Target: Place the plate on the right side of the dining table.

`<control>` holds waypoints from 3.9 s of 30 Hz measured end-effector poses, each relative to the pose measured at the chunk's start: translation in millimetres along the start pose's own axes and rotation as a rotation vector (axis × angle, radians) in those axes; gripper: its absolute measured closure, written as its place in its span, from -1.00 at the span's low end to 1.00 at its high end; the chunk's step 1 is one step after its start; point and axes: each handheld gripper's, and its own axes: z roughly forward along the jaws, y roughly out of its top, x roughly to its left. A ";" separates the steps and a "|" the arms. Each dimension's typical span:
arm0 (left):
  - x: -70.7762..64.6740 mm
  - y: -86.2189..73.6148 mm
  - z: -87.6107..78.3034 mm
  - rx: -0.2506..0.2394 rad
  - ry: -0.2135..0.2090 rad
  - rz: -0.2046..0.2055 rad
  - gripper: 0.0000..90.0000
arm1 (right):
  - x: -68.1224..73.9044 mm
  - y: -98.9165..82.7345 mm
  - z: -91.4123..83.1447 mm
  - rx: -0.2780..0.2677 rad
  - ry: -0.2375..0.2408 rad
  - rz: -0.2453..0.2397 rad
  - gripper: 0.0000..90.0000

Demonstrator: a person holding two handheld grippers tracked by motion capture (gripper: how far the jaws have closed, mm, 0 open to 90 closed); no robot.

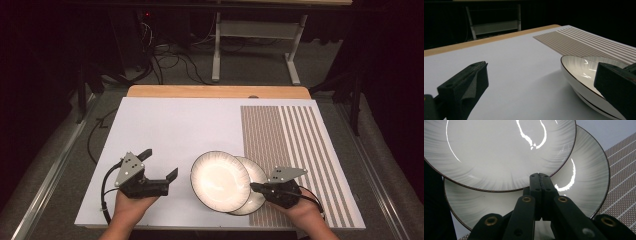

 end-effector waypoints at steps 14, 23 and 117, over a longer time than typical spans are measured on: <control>-37.2 -8.7 41.4 0.188 -0.167 -0.063 -1.00 | 0.2 0.1 0.0 0.000 -0.005 -0.005 1.00; -46.8 -17.3 56.5 0.299 -0.293 -0.177 -0.98 | 0.9 0.2 -0.1 0.005 -0.012 -0.007 1.00; -18.8 -3.4 59.1 0.200 -0.233 -0.386 0.78 | -20.5 -9.2 -55.8 -0.209 -0.181 0.129 0.81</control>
